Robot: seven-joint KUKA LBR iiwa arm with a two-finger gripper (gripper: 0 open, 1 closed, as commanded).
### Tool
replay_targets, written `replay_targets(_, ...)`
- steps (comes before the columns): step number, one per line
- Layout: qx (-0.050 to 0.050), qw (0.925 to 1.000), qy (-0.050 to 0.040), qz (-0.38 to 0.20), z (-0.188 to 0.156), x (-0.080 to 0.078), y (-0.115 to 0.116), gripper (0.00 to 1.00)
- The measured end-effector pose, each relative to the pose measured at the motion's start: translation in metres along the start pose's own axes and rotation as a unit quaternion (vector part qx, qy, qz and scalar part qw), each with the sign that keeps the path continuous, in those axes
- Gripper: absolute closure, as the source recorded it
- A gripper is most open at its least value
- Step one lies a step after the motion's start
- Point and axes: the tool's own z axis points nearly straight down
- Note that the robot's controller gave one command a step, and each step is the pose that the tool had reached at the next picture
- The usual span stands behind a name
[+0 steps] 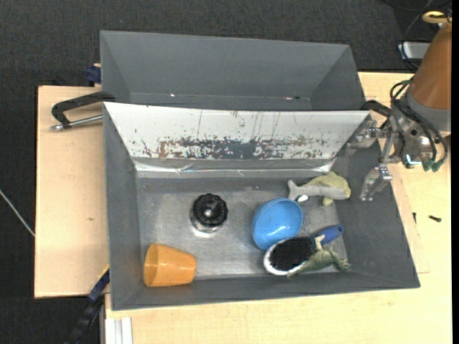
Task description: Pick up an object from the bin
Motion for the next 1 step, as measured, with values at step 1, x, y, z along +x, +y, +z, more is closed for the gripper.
replay_targets(1, -0.001, 0.9969, 0.0006, -0.079, 0.1329, -0.0008, 0.0445, 0.0)
